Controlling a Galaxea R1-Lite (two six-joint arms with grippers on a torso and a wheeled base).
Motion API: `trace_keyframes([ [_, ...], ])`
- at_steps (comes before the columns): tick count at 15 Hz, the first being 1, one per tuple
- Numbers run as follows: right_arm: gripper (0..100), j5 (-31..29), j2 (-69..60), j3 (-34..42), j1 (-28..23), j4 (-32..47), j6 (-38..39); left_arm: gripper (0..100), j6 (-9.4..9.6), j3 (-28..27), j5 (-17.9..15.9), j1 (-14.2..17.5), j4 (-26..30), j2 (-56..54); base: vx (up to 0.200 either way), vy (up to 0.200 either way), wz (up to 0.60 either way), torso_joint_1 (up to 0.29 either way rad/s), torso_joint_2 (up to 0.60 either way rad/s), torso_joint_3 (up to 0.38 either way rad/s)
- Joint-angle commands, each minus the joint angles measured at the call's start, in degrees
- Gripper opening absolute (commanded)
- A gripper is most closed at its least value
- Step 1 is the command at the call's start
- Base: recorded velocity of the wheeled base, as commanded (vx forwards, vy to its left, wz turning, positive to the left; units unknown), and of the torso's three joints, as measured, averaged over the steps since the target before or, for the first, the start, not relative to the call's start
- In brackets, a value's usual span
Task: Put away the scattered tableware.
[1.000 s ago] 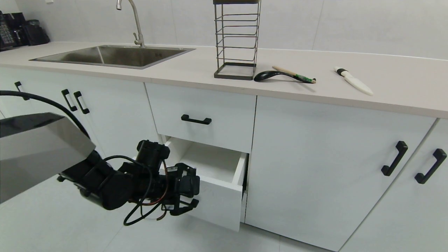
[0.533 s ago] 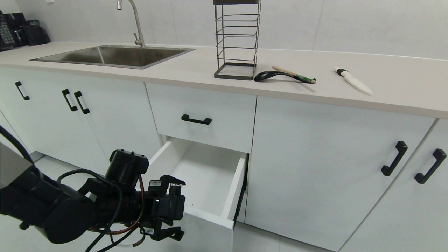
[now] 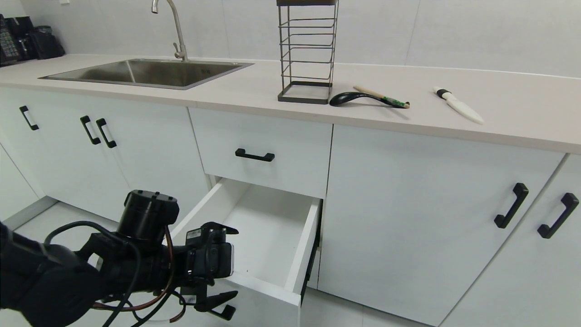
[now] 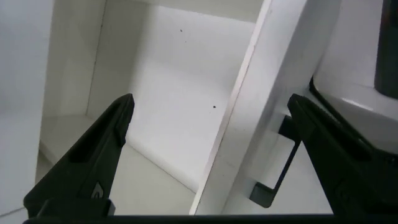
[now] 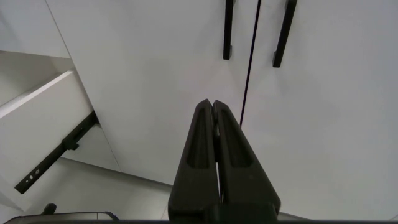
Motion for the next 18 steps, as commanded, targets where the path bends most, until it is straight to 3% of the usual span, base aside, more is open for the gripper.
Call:
trace_keyframes([
  [1, 0, 0.00, 0.07, 0.01, 0.01, 0.06, 0.02, 100, -0.77, 2.07, -0.03, 0.93, -0.55, -3.22, 0.000, 0.000, 0.00, 0.000, 0.00, 0.000],
  [5, 0, 0.00, 0.07, 0.01, 0.01, -0.03, 0.02, 100, -1.03, 3.22, -0.03, 1.20, -2.75, -1.11, 0.000, 0.000, 0.00, 0.000, 0.00, 0.000],
  [7, 0, 0.00, 0.07, 0.01, 0.01, -0.03, 0.02, 100, -3.67, 1.46, -0.03, 3.13, -4.77, -0.84, 0.000, 0.000, 0.00, 0.000, 0.00, 0.000],
  [10, 0, 0.00, 0.07, 0.01, 0.01, 0.06, 0.02, 100, -10.79, 3.30, -0.03, 2.25, -6.71, -6.56, 0.000, 0.000, 0.00, 0.000, 0.00, 0.000],
  [11, 0, 0.00, 0.07, 0.01, 0.01, 0.06, 0.02, 100, -10.79, 3.30, -0.03, 2.25, -6.71, -6.56, 0.000, 0.000, 0.00, 0.000, 0.00, 0.000],
  [12, 0, 0.00, 0.07, 0.01, 0.01, -0.03, 0.02, 100, -18.96, 5.15, -0.03, -0.21, -7.32, -14.91, 0.000, 0.000, 0.00, 0.000, 0.00, 0.000],
  [13, 0, 0.00, 0.07, 0.01, 0.01, 0.06, 0.02, 100, -25.99, 6.82, -0.03, -0.12, -8.29, -20.44, 0.000, 0.000, 0.00, 0.000, 0.00, 0.000],
  [14, 0, 0.00, 0.07, 0.01, 0.01, -0.03, 0.02, 100, -30.48, 8.49, -0.03, 0.32, -9.61, -24.31, 0.000, 0.000, 0.00, 0.000, 0.00, 0.000],
  [15, 0, 0.00, 0.07, 0.01, 0.01, 0.06, 0.02, 100, -37.60, 13.41, 0.50, 0.49, -13.30, -34.24, 0.000, 0.000, 0.00, 0.000, 0.00, 0.000],
  [16, 0, 0.00, 0.07, 0.01, 0.01, -0.03, 0.02, 100, -40.32, 16.40, 0.76, 0.58, -14.09, -43.12, 0.000, 0.000, 0.00, 0.000, 0.00, 0.000],
  [17, 0, 0.00, 0.07, 0.01, 0.01, 0.06, 0.02, 100, -41.29, 17.98, 1.29, 0.93, -13.82, -49.89, 0.000, 0.000, 0.00, 0.000, 0.00, 0.000],
  [18, 0, 0.00, 0.07, 0.01, 0.01, -0.03, 0.02, 100, -43.22, 19.74, 4.19, 3.40, -12.33, -60.08, 0.000, 0.000, 0.00, 0.000, 0.00, 0.000],
])
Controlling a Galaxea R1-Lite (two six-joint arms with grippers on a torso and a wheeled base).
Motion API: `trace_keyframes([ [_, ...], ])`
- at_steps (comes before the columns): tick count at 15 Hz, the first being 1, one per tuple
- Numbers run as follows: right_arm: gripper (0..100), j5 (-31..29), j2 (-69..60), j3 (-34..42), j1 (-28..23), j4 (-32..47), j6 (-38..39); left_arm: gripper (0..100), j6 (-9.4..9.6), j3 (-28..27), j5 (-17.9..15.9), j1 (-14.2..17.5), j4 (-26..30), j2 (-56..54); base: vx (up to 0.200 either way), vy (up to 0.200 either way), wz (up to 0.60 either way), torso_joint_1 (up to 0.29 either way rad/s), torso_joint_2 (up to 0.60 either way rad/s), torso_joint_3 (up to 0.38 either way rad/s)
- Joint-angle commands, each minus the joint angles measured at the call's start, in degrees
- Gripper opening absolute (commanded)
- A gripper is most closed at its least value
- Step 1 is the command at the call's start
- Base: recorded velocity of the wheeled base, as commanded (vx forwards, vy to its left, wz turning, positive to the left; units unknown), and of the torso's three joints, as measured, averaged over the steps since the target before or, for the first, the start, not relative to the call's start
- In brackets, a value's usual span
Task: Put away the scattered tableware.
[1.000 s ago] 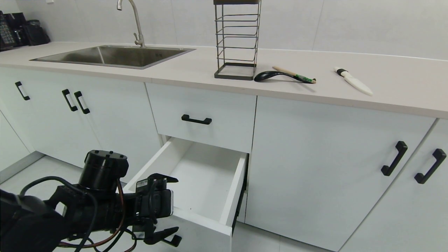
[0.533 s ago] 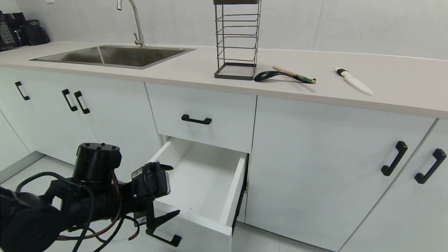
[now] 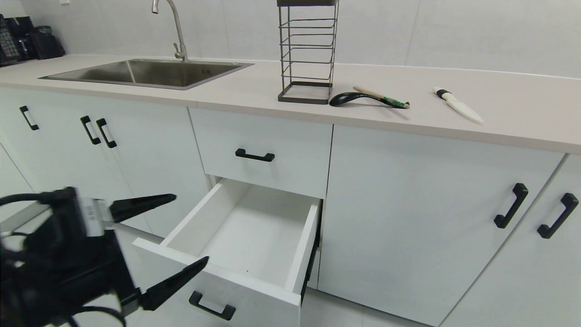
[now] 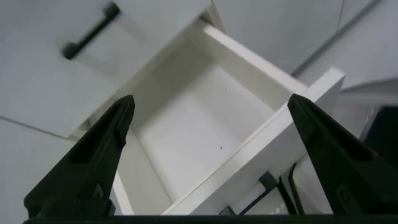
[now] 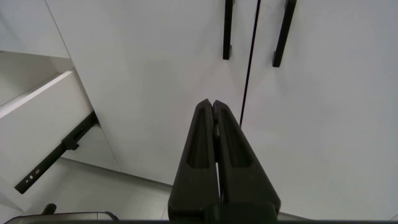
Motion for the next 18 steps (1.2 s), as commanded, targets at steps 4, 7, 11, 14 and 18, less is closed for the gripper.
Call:
trace_keyframes([
  [4, 0, -0.01, 0.07, 0.01, 0.01, -0.04, -0.01, 100, -19.22, 4.67, 8.91, 14.89, 14.67, -47.19, 0.000, 0.000, 0.00, 0.000, 0.00, 0.000],
  [7, 0, -0.01, 0.07, 0.01, 0.01, 0.04, -0.01, 100, -18.95, 5.37, 8.91, 21.83, 16.87, -53.43, 0.000, 0.000, 0.00, 0.000, 0.00, 0.000],
  [11, 0, -0.01, 0.07, 0.01, 0.01, 0.04, -0.01, 100, -18.69, 11.70, 5.57, 22.88, 16.25, -59.85, 0.000, 0.000, 0.00, 0.000, 0.00, 0.000],
  [14, 0, -0.01, 0.07, 0.01, 0.01, 0.04, -0.01, 100, -19.31, 15.92, 5.48, 23.15, 18.01, -64.95, 0.000, 0.000, 0.00, 0.000, 0.00, 0.000],
  [18, 0, -0.01, 0.07, 0.01, 0.01, 0.04, -0.01, 100, -20.98, 15.92, 14.44, 23.24, 25.57, -65.12, 0.000, 0.000, 0.00, 0.000, 0.00, 0.000],
])
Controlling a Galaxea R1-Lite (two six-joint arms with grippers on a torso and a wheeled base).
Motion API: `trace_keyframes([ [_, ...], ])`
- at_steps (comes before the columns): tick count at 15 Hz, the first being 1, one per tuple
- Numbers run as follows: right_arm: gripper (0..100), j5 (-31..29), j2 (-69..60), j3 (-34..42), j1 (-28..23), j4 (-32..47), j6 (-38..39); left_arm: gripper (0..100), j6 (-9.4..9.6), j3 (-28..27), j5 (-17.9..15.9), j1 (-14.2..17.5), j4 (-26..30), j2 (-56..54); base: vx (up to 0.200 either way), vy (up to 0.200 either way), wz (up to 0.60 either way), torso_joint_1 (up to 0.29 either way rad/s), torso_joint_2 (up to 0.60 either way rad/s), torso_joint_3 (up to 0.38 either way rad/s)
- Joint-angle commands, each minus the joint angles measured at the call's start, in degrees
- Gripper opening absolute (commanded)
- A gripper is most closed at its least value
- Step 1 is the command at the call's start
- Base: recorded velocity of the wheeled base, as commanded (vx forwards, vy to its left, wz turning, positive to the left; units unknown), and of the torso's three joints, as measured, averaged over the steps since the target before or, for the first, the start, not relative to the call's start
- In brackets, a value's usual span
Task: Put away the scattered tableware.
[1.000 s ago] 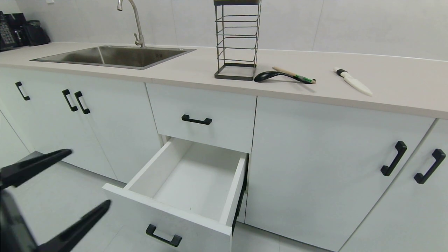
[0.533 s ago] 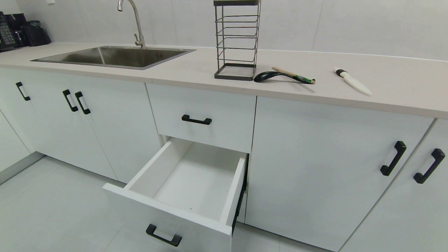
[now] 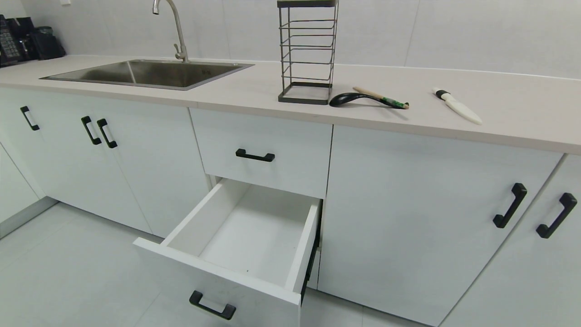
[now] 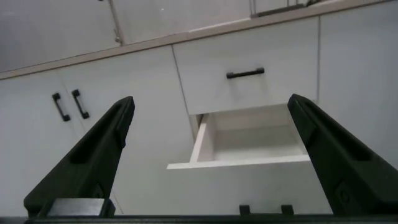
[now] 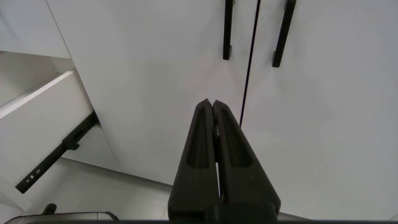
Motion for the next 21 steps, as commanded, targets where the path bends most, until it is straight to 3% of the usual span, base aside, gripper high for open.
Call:
trace_keyframes([
  [1, 0, -0.01, 0.07, 0.01, 0.01, 0.04, -0.01, 100, -0.80, 0.21, 1.37, 0.00, 3.34, -0.51, 0.000, 0.000, 0.00, 0.000, 0.00, 0.000],
  [2, 0, -0.01, 0.07, 0.01, 0.01, -0.04, -0.01, 100, -1.24, 0.21, 2.25, 0.00, 5.72, -0.51, 0.000, 0.000, 0.00, 0.000, 0.00, 0.000],
  [3, 0, -0.01, 0.07, 0.01, 0.01, -0.04, -0.01, 100, -1.85, 0.21, 3.21, 0.00, 12.13, -0.51, 0.000, 0.000, 0.00, 0.000, 0.00, 0.000],
  [5, 0, -0.01, 0.07, 0.01, 0.01, -0.04, -0.01, 100, -5.02, 0.21, 4.71, 0.00, 14.68, -0.51, 0.000, 0.000, 0.00, 0.000, 0.00, 0.000],
  [7, 0, -0.01, 0.07, 0.01, 0.01, -0.04, -0.01, 100, -6.25, 0.21, 5.59, 0.09, 15.03, -0.51, 0.000, 0.000, 0.00, 0.000, 0.00, 0.000],
  [21, 0, 0.08, 0.07, 0.01, 0.01, -0.04, -0.01, 100, -6.51, 0.21, 5.15, 0.00, 15.03, -0.51, 0.000, 0.000, 0.00, 0.000, 0.00, 0.000],
])
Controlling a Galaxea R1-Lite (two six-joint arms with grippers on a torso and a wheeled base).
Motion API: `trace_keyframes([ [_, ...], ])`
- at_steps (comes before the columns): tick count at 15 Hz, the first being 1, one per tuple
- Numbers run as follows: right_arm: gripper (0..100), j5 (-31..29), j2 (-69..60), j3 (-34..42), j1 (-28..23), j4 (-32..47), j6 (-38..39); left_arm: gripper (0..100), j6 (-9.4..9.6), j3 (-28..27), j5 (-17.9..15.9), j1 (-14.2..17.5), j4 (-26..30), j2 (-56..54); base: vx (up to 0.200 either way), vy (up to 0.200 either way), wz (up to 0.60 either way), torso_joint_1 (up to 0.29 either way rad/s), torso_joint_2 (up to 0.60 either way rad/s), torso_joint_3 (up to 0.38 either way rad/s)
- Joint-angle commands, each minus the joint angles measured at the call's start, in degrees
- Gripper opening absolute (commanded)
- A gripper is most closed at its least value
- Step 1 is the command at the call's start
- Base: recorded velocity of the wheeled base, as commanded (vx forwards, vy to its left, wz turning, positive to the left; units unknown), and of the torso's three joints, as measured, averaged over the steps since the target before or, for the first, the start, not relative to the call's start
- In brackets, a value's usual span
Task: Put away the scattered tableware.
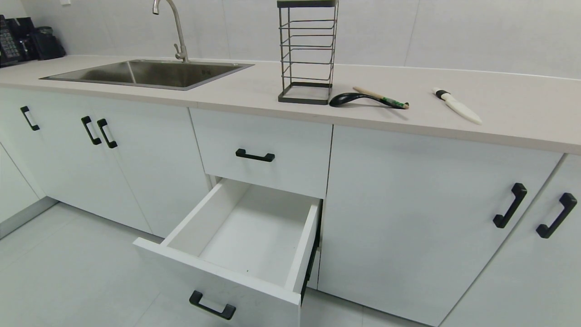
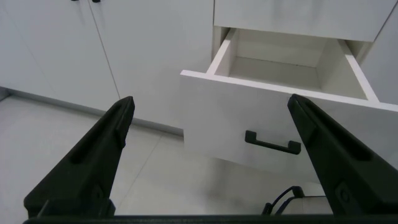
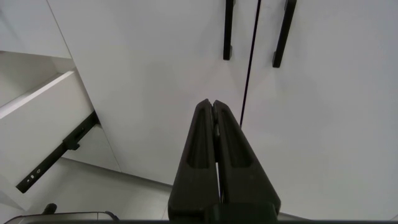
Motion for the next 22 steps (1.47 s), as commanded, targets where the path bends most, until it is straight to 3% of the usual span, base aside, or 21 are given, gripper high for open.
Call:
trace_keyframes([
  [1, 0, 0.00, 0.07, 0.02, -0.04, -0.03, 0.02, 100, -0.18, 0.00, 0.05, 0.00, 0.01, 0.11, 0.200, 0.000, 0.00, -0.002, 0.01, 0.002],
  [5, 0, 0.00, 0.07, 0.02, -0.04, -0.03, 0.02, 100, -0.44, 0.00, 0.14, 0.00, -0.07, 0.11, 0.200, 0.000, 0.00, 0.002, 0.00, 0.001],
  [9, 0, 0.00, 0.07, 0.02, 0.05, 0.06, 0.02, 100, -0.27, 0.00, 0.14, 0.00, -0.07, 0.11, 0.000, 0.000, 0.00, 0.000, 0.00, 0.000],
  [12, 0, 0.00, 0.07, 0.02, -0.04, 0.06, 0.02, 100, -0.18, 0.00, 0.14, 0.00, -0.07, 0.11, 0.200, 0.000, 0.00, -0.001, 0.00, 0.002],
  [18, 0, 0.09, 0.07, -0.07, 0.05, -0.03, -0.07, 100, -0.36, 0.00, 0.14, 0.00, -0.07, 0.11, 0.000, 0.000, 0.00, 0.000, 0.00, 0.000],
  [22, 0, 0.09, 0.07, 0.02, 0.05, -0.03, -0.07, 100, -0.36, 0.00, 0.14, 0.00, -0.07, 0.11, 0.000, 0.000, 0.00, 0.191, -0.09, -0.068],
])
